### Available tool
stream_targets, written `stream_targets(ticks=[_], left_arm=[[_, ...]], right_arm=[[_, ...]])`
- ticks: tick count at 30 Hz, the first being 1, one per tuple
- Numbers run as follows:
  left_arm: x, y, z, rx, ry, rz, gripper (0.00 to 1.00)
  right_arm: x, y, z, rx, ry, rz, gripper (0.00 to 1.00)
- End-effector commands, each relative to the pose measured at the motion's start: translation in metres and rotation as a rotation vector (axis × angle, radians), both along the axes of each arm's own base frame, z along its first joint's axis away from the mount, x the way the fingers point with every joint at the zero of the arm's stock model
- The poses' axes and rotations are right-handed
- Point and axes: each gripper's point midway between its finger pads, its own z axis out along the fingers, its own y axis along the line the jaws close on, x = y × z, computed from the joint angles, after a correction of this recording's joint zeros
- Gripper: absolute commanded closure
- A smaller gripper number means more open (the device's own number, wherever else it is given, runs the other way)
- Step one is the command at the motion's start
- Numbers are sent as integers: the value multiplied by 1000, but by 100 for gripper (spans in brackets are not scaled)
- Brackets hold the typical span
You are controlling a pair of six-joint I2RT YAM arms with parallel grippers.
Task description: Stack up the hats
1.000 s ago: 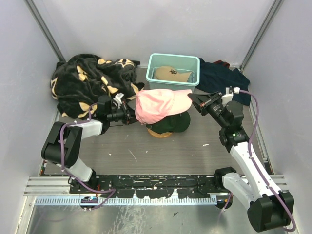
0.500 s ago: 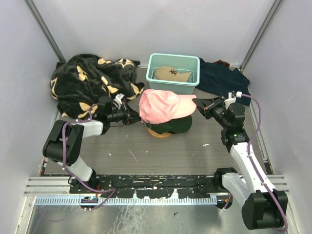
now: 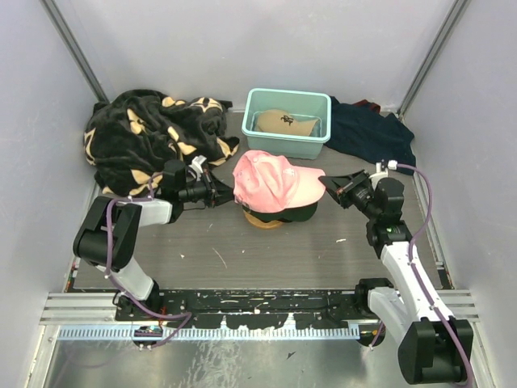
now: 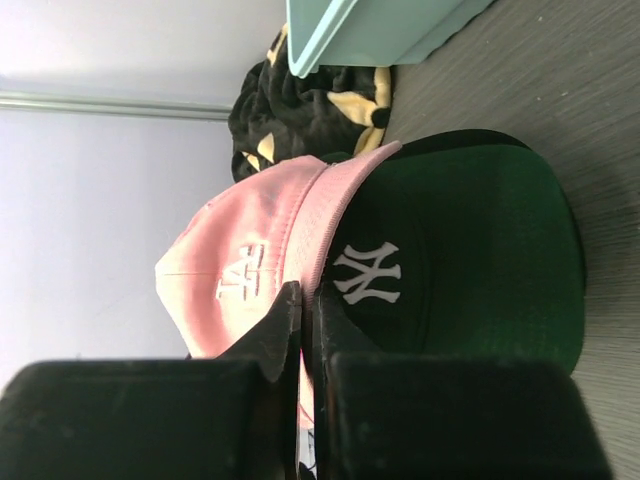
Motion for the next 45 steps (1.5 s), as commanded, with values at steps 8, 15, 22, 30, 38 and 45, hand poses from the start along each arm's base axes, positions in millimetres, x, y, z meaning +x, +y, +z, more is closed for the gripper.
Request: stream_targets(ticks=[8,15,22,30,38,45], left_arm=[[-9,1,-29,12,65,-1,98],[-11,2,-40,19,87,-3,98],[-12,2,-44,23,98,-1,98],[-6,1,-23,-23,70,16,98],[8,20,19,-71,-7,75,88],[8,27,40,-109,-52,69,75]], right_arm=[[3,-6,-56,-199,61,66,99],[5,-14,-80,-353,132,115,99],[-1,-21,-100,-433,169,131,99],[2,-18,-84,-425,118,140,99],[12,-3,-48,-434,44,172,99],[17,2,-46,-453,45,185,99]])
